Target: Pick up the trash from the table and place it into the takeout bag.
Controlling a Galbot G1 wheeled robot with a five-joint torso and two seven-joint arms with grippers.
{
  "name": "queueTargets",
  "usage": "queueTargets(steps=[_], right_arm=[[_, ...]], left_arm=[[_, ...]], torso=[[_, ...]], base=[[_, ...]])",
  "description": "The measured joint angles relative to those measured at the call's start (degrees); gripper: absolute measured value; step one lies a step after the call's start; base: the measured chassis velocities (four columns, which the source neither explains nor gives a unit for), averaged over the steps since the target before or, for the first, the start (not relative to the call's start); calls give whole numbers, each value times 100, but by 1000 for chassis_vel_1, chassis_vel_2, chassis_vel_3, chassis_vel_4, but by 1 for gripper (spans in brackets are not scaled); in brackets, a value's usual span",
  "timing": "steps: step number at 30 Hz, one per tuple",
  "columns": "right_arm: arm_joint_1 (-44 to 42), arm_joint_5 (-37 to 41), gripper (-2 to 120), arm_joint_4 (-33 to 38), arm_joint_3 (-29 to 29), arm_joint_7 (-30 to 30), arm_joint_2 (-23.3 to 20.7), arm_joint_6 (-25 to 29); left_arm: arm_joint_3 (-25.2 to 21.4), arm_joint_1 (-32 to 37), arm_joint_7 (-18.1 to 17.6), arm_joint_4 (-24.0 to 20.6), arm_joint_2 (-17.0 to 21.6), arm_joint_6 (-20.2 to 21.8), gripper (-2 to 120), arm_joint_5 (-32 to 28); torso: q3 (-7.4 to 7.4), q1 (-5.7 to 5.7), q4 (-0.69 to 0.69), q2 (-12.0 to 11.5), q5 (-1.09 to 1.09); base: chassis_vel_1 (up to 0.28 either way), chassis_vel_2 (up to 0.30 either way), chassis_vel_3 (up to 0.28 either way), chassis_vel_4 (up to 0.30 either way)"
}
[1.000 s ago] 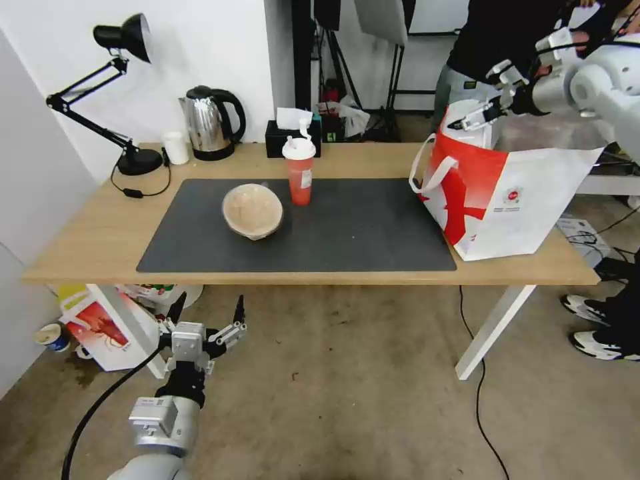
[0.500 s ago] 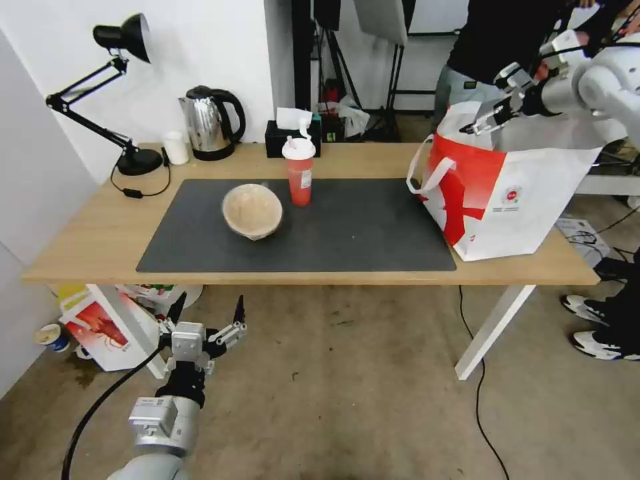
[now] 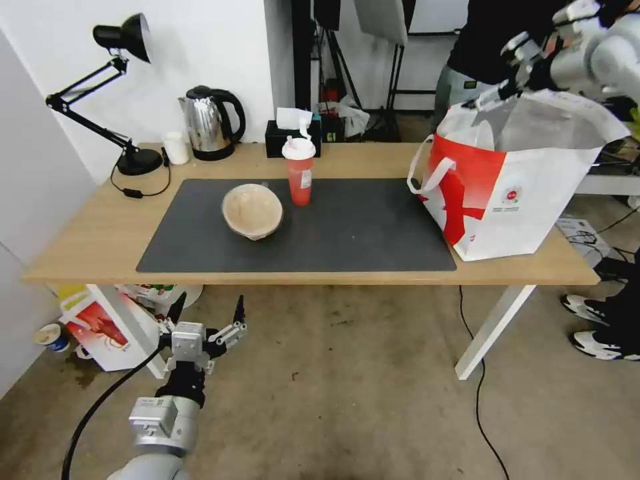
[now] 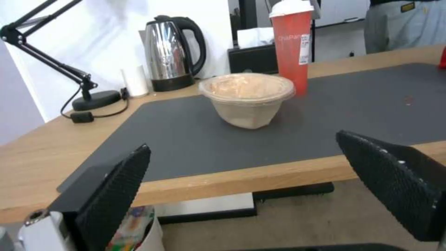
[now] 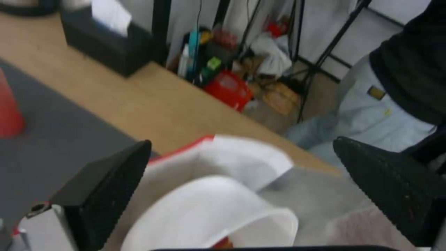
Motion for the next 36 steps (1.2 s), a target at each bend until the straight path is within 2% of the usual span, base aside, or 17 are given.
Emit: queueTargets(steps=[2, 5, 6, 8, 9, 12, 13, 15, 17, 20, 21, 24, 26, 28, 29, 31, 36], right_arm=[[-9, 55, 100, 2, 79, 33, 0, 1], [-325, 408, 100, 152, 652, 303, 13, 56], [-325, 408, 100, 152, 652, 303, 13, 56], [-796, 784, 100, 529, 1289, 642, 5, 241], [-796, 784, 100, 529, 1289, 642, 5, 241], [-1302, 988, 100, 961, 2002, 964, 4, 386], [-1302, 988, 100, 961, 2002, 964, 4, 386], [-1721, 1159, 100, 1346, 2478, 1330, 9, 698], [-1813, 1231, 100, 1431, 2541, 1458, 14, 837], [-2363, 1549, 100, 1813, 2920, 2051, 112, 1653], [-2363, 1549, 100, 1813, 2920, 2051, 112, 1653], [-3000, 1629, 100, 2311, 3313, 2562, 232, 2284], [-3213, 1633, 100, 2521, 3463, 2731, 268, 2405], [-3681, 1636, 100, 3075, 3739, 3056, 318, 2613], [-3681, 1636, 100, 3075, 3739, 3056, 318, 2613], [-4047, 1628, 100, 3607, 3916, 3227, 323, 2788], [-4615, 1621, 100, 4182, 4181, 3237, 260, 3118]], left_arm=[[0, 0, 0, 0, 0, 0, 100, 0], [0, 0, 0, 0, 0, 0, 100, 0], [0, 0, 0, 0, 0, 0, 100, 0], [1, 0, 0, 0, 0, 0, 100, 0], [1, 0, 0, 0, 0, 0, 100, 0], [1, 0, 1, 0, 0, 0, 100, 0], [1, 0, 1, 0, 0, 0, 100, 0], [0, 0, 0, 0, 0, 0, 100, 0], [0, 0, 0, 0, 0, 0, 100, 0], [1, 0, 0, 0, 0, 0, 100, 0], [1, 0, 0, 0, 0, 0, 100, 0], [-1, 1, 0, 0, 0, 0, 100, 0], [1, 0, 1, 0, 0, 0, 100, 0], [-1, 1, 0, 0, 1, 0, 100, 0], [-1, 1, 0, 0, 1, 0, 100, 0], [0, 0, 0, 0, 0, 0, 100, 0], [0, 1, 0, 0, 0, 0, 100, 0]], torso=[[0, 0, 0, 0, 0], [0, 0, -1, 0, 1], [0, 0, -1, 0, 1], [1, 0, 2, 0, 2], [1, 0, 2, 0, 2], [0, -1, 0, 0, 0], [0, -1, 0, 0, 0], [0, -1, -1, 0, 0], [0, -1, -2, 0, -2], [0, 0, 1, 0, -1], [0, 0, 1, 0, -1], [0, 0, 1, 0, 3], [0, 0, 1, 0, -3], [1, 0, 1, 0, 7], [1, 0, 1, 0, 7], [-1, -2, -1, 0, -4], [0, -1, 0, 0, 0]], base=[[0, 0, 0, 0], [0, 0, 0, 0], [0, 0, 0, 0], [0, 0, 0, 0], [0, 0, 0, 0], [0, 0, 0, 0], [0, 0, 0, 0], [0, 0, 0, 0], [0, 0, 0, 0], [0, 0, 0, 0], [0, 0, 0, 0], [0, 0, 0, 0], [0, 0, 0, 0], [0, 0, 0, 0], [0, 0, 0, 0], [0, 0, 0, 0], [0, 0, 0, 0]])
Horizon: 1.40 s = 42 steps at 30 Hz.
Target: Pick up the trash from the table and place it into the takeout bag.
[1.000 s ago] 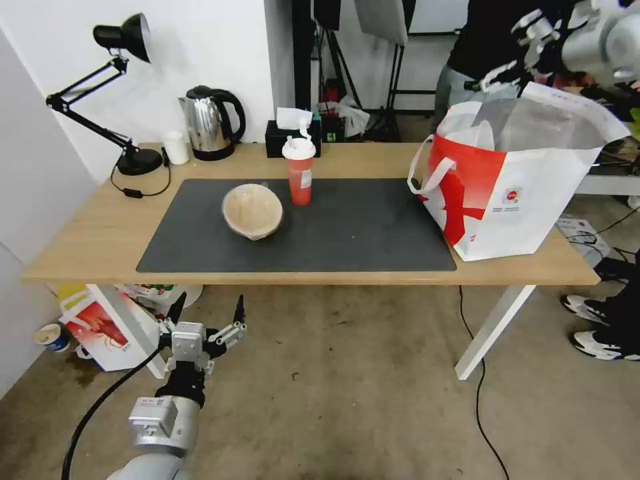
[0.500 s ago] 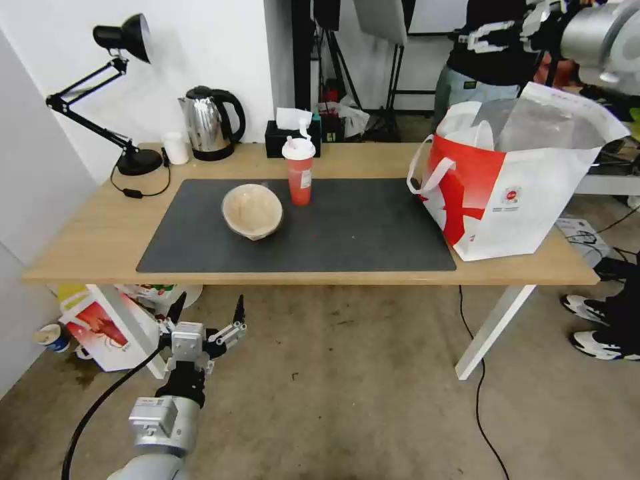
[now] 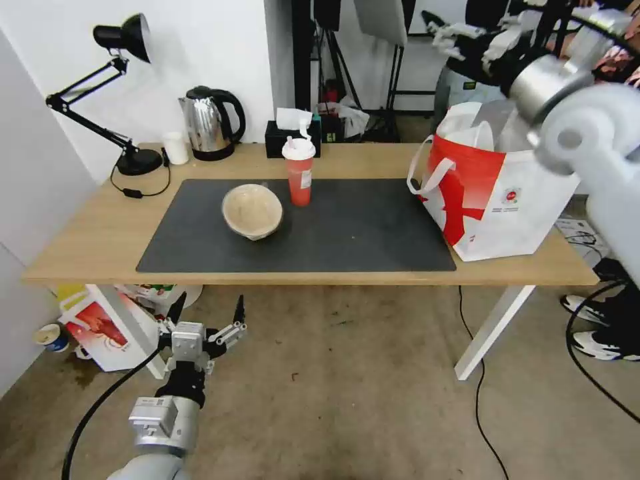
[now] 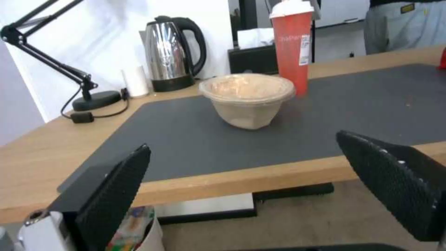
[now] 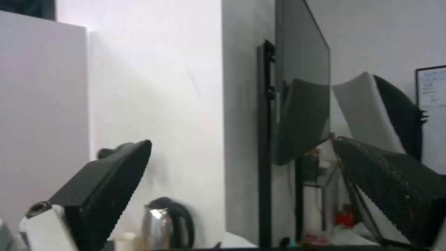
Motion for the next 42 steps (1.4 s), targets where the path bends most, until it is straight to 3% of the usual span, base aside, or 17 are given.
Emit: queueTargets(steps=[4, 11, 13, 18, 31, 42], right_arm=[[-617, -8, 100, 512, 218, -5, -62, 338], [-1809, -189, 100, 1415, 737, 35, -57, 455], [-2625, -446, 100, 1728, 993, -32, 123, 592], [-3325, -889, 100, 1782, 1031, -176, 582, 878], [-3795, -1538, 100, 1637, 687, -373, 1482, 930], [-3879, -1905, 100, 1366, 447, -405, 1842, 913]], left_arm=[[0, -1, 0, 0, 0, 0, 100, 0], [0, 0, 0, 0, 0, 0, 100, 0], [0, -1, 0, 0, -1, 0, 100, 0], [-1, 0, -1, 0, 0, 0, 100, 0], [1, 0, 0, 0, 0, 0, 100, 0], [0, 0, 0, 0, 0, 0, 100, 0]], torso=[[0, 0, 0, 0, 0], [0, 0, 0, 0, 2], [-1, 0, 0, 0, -1], [0, 0, 0, 0, 0], [0, 1, 0, 0, 1], [0, 1, 1, 0, 0]], base=[[0, 0, 0, 0], [0, 0, 0, 0], [0, 0, 0, 0], [0, 0, 0, 0], [0, 0, 0, 0], [0, 0, 0, 0]])
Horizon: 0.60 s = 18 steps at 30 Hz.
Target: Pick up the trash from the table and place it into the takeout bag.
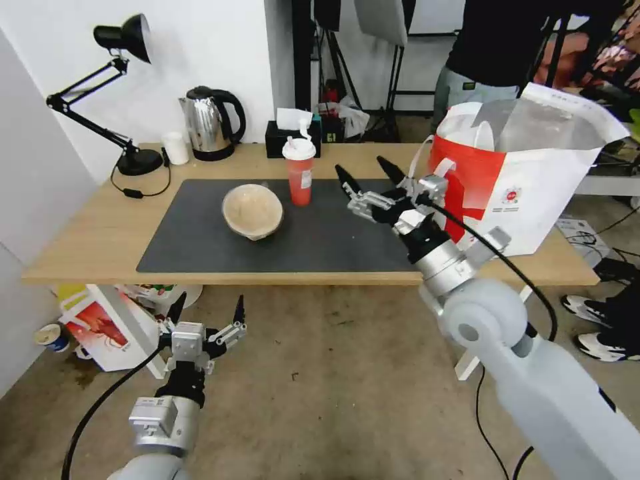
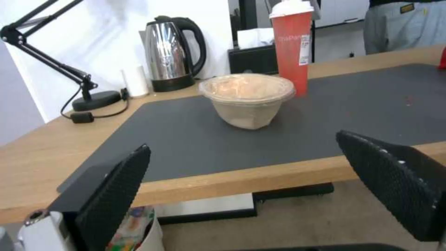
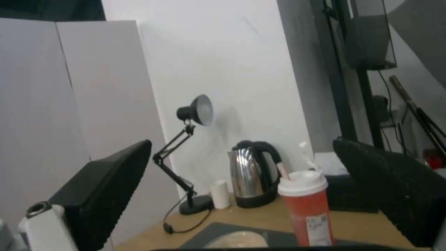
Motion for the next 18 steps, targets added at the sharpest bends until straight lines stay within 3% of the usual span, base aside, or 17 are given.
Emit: queueTargets(steps=[12, 16, 18], right_arm=[[-1002, -1354, 100, 153, 218, 25, 557, -11], [-1836, -2331, 100, 513, 521, 147, 1007, 272], [-1981, -2468, 100, 588, 566, 155, 1091, 359]], left_arm=[[0, 0, 0, 0, 0, 0, 100, 0], [0, 0, 0, 0, 0, 0, 100, 0], [0, 0, 0, 0, 0, 0, 100, 0]], torso=[[0, 0, -1, -1, 0], [-1, -1, -1, 0, 1], [0, 0, -1, -1, 0]], base=[[0, 0, 0, 0], [0, 0, 0, 0], [0, 0, 0, 0]])
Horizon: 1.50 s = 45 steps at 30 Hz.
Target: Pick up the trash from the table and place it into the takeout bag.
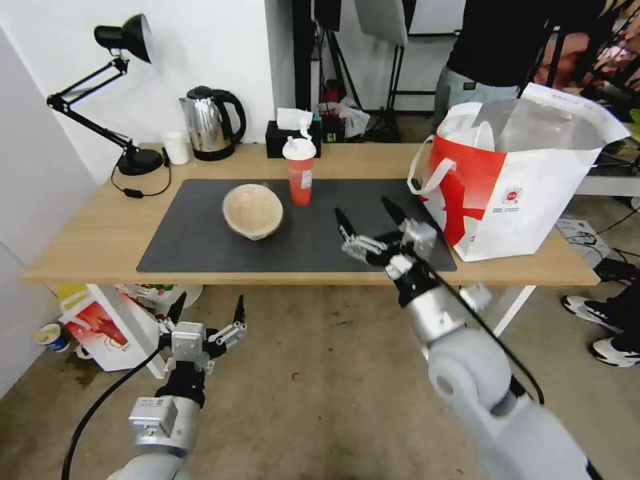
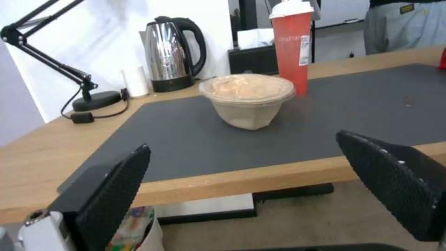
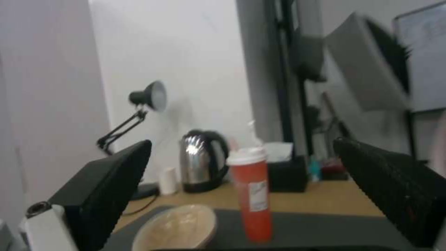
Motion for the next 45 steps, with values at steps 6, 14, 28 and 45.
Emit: queueTargets(steps=[6, 14, 28, 45], right_arm=[[-812, -921, 100, 333, 157, 16, 436, 659], [-1480, -1896, 100, 312, 220, 219, 770, 1424], [-1936, -2441, 100, 4, 739, 630, 581, 1893], [-2319, -2649, 100, 79, 742, 1306, 104, 1054]], left_arm=[[0, 0, 0, 0, 0, 0, 100, 0], [0, 0, 0, 0, 0, 0, 100, 0], [0, 0, 1, 0, 0, 0, 100, 0], [0, 0, 0, 0, 0, 0, 100, 0]], torso=[[0, 0, 0, 0, 0], [0, 0, 1, 0, 0], [0, 0, 0, 0, 2], [0, 0, 0, 0, 1]], base=[[0, 0, 0, 0], [0, 0, 0, 0], [0, 0, 0, 0], [0, 0, 0, 0]])
